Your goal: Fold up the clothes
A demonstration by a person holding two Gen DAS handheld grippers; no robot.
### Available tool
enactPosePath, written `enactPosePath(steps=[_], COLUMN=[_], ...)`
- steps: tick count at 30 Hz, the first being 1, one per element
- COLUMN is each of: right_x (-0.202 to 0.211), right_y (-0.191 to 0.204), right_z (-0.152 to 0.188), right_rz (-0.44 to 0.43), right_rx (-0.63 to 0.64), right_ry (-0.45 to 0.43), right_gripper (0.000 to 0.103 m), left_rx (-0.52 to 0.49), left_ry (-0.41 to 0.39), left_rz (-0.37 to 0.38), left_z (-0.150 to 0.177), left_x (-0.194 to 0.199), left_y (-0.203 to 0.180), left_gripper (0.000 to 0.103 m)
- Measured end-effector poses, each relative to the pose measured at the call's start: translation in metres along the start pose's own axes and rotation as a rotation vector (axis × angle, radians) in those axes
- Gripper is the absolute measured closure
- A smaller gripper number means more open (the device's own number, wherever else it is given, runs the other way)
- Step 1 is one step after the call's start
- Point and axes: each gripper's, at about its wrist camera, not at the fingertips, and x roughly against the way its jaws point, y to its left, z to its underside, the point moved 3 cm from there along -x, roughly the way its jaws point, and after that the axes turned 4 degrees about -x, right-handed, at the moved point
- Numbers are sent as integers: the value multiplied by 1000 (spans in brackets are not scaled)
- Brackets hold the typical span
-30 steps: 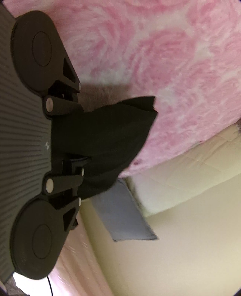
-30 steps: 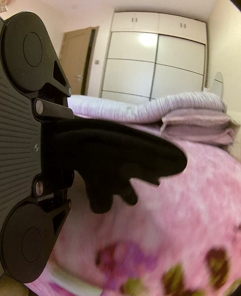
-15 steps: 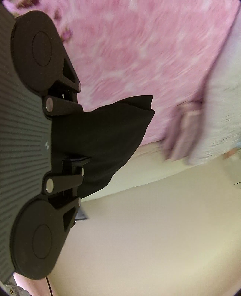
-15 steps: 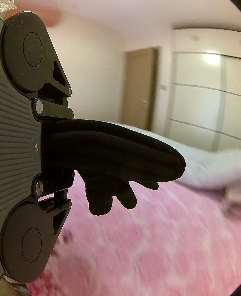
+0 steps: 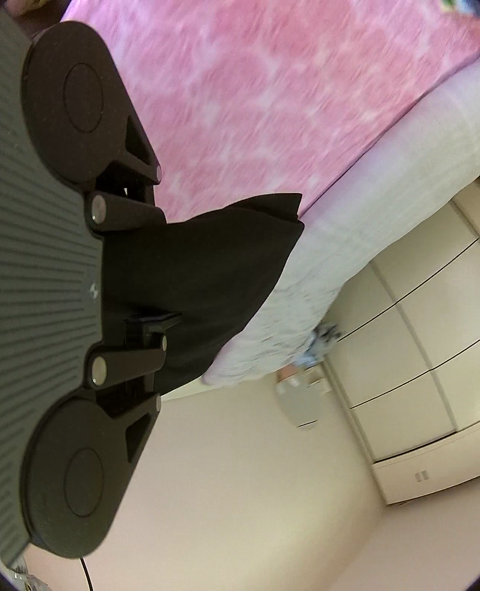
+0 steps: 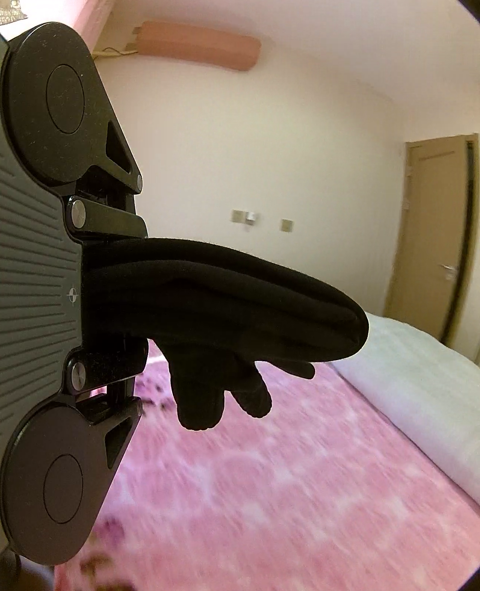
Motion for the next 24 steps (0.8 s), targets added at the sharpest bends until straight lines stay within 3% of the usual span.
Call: enactPosePath(steps=[7,11,24], right_x=[-156,-219,-378], right_y=[25,45,80], right_z=[38,38,18], right_rz=[-32,-18,-17], right_rx=[-39,-33,81], right_ry=[32,72,283], right_gripper=[82,82,82], left_rx=[1,21,129], left_ry=[-39,-74,-288], left_rz=[-38,-55,-111], left_z=[-82,-116,-162], left_x=[103,141,210], left_y=[86,120,194], left_gripper=[83,83,83])
